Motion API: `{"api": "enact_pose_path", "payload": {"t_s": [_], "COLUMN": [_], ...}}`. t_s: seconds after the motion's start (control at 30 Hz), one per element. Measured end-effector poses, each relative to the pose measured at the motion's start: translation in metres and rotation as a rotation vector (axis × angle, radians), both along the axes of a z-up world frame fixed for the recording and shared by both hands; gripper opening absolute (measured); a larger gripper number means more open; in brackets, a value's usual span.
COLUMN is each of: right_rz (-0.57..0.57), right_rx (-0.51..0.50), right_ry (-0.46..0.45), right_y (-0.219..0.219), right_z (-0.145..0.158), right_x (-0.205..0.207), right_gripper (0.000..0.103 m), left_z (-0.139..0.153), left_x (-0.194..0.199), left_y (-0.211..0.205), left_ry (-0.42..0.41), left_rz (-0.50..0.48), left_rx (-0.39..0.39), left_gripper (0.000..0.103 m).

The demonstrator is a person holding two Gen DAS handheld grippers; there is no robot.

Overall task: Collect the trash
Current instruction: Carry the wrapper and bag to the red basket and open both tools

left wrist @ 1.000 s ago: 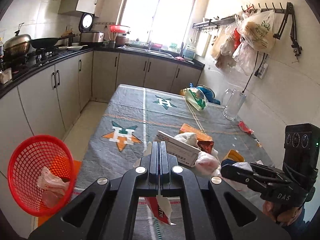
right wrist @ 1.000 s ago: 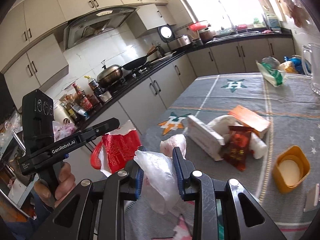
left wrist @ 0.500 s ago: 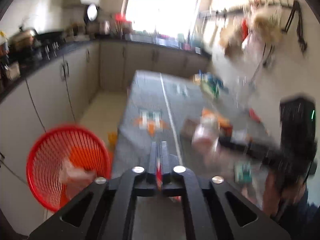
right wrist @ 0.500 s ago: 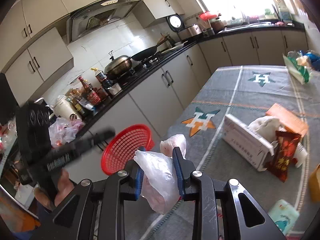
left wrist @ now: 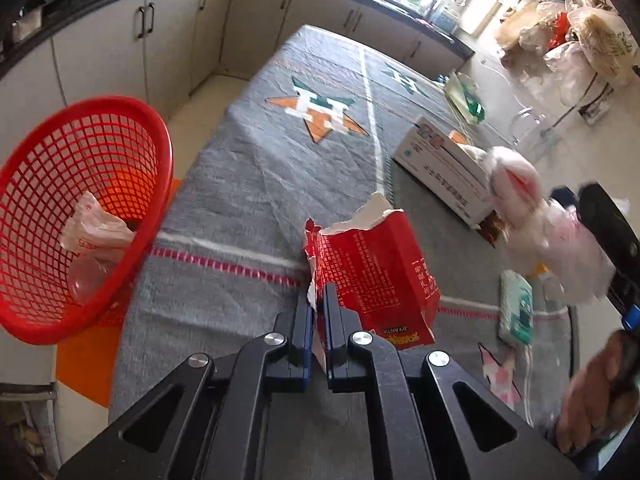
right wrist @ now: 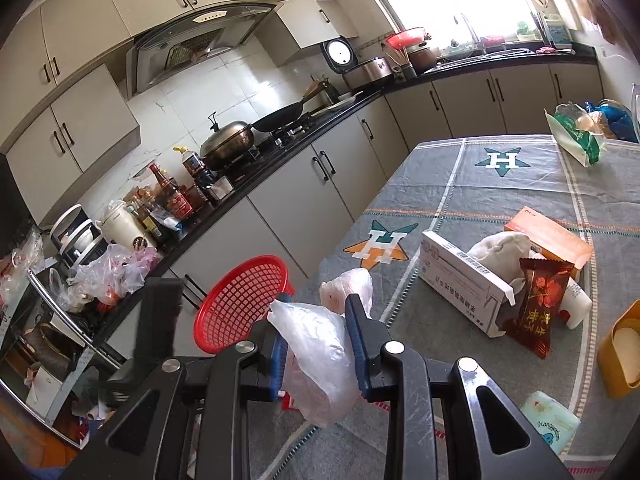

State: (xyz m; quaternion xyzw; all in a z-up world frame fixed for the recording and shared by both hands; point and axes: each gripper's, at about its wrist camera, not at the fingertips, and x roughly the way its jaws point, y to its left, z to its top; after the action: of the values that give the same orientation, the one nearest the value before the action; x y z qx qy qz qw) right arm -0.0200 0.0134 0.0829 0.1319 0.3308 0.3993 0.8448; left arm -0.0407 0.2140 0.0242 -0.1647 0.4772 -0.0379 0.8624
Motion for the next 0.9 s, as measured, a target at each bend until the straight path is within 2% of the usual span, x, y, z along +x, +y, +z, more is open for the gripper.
{"api": "enact_pose_path", "payload": {"t_s": [0.07,0.17,0.33,0.47,0.6,0.77,0.9], "right_rz": [-0.001,0.006,0.050,0.112,0.181,0.237,0.241], "right_rx": [-0.002,-0.006,0.005,0.001,0.006,-0.019,-0.047], "right_ry": [-0.002,-0.006,0.000,0.014,0.036,0.065,0.095], "right_y": [-0.002,0.001,0.022,0.058,0.101,0.158,0.191], "right_z": [0.001,0.003,0.005,0.006,0.007,0.000,-0.012], "right_x": [-0.001,-0.002,-0.002,-0.002,-0.002,0.005,0.018], "right_gripper": [0.030,0.030,0.030,0.030,0.030,0.030,0.030], "left_z": [0.009,0.029,0.064,0.078,0.077,0.059,0.043], "left_x": [-0.004,-0.013,-0.033,-0.046,-0.054,-0.058,-0.056], "left_y": [-0.001,0.007,0.047,0.085,0.118,0.152,0.177], "left_ry": [-0.039,-0.105,-0.192,-0.226,-0.225,-0.191,-0.160], "left_rz": [-0.009,0.021,0.114,0.203,0.278,0.358,0.397], "left_rx": [0.001,0.045,0.096,0.149,0.174,0.197,0.162], "left_gripper": [0.003,0.003,0.003,0.003,0.003,0.003,0.003]}}
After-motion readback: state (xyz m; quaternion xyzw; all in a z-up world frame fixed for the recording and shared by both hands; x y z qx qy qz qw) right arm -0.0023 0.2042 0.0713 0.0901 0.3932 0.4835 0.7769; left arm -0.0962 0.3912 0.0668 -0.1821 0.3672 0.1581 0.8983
